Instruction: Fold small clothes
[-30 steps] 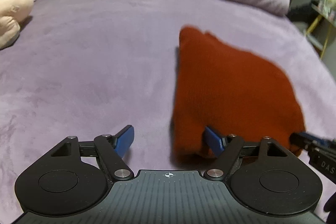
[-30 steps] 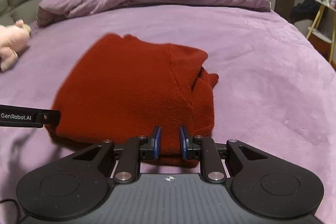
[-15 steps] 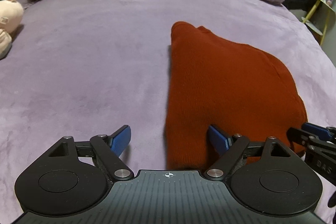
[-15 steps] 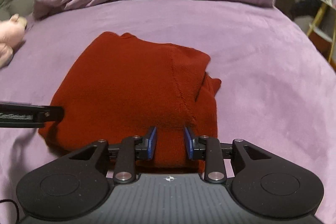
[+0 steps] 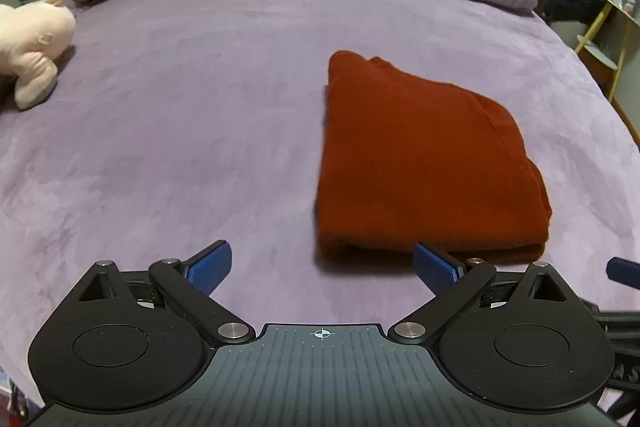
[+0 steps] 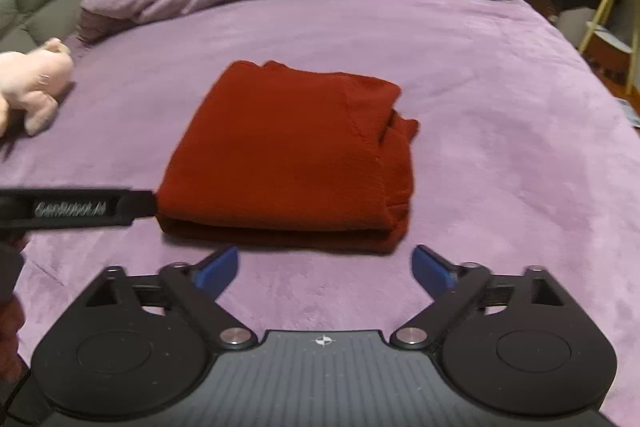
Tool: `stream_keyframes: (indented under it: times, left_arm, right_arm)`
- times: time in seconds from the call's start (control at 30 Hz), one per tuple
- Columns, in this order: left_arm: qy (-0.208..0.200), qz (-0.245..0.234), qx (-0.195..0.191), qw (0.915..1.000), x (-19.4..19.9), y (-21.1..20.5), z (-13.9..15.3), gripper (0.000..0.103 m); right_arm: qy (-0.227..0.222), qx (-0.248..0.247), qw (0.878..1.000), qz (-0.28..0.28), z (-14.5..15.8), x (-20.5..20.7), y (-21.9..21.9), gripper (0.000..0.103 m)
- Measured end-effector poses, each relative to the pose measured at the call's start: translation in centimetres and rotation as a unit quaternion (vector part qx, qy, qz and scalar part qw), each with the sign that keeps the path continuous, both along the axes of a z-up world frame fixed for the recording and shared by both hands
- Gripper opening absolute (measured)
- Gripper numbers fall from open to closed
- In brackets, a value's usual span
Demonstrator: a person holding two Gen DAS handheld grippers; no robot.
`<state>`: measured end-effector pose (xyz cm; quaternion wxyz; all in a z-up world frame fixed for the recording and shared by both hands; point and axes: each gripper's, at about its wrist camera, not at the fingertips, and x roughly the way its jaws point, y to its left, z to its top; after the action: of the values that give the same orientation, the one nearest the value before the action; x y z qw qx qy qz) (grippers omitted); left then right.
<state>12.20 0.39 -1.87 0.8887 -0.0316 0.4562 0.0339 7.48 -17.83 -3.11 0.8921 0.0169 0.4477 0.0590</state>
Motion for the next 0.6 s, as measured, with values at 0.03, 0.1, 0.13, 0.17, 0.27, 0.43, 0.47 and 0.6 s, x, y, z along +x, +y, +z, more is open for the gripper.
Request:
stream_keyframes:
  times: [0.03, 0.1, 0.13, 0.17, 0.27, 0.43, 0.47, 0.6]
  left_arm:
    - [-0.002, 0.005, -0.004, 1.0000, -0.3, 0.2, 0.2, 0.100]
    - [0.007, 0.011, 0.004, 0.9999, -0.6, 0.5, 0.5, 0.100]
    - [0.013, 0.007, 0.014, 0.9998, -0.6, 0.4, 0.6, 0.100]
    - [0.020, 0.000, 0.028, 0.9994, -0.6, 0.3, 0.6, 0.100]
    - [0.031, -0.026, 0.062, 0.9973, -0.6, -0.3, 0.7, 0.100]
    - [0.038, -0.030, 0.053, 0.9974, -0.8, -0.6, 0.5, 0.100]
    - [0.040, -0.029, 0.051, 0.9975, -0.8, -0.6, 0.4, 0.100]
    - [0.048, -0.026, 0.045, 0.9975, -0.5, -0.4, 0.3, 0.100]
  right_arm:
    - [0.003, -0.011, 1.000, -0.006, 0.3, 0.0, 0.3, 0.099]
    - [0.010, -0.026, 1.000, -0.006, 0.5, 0.0, 0.8, 0.099]
    - [0.013, -0.030, 0.999, -0.003, 0.6, 0.0, 1.1, 0.099]
    - [0.014, -0.030, 0.999, -0.003, 0.7, -0.1, 1.3, 0.099]
    - [0.014, -0.028, 0.999, -0.002, 0.9, -0.4, 2.0, 0.099]
    - [0.030, -0.059, 0.998, -0.011, 0.8, -0.1, 2.8, 0.099]
    - [0.034, -0.059, 0.998, -0.014, 0.8, 0.0, 2.7, 0.099]
    - [0.048, -0.040, 0.998, -0.026, 0.8, 0.2, 2.3, 0.099]
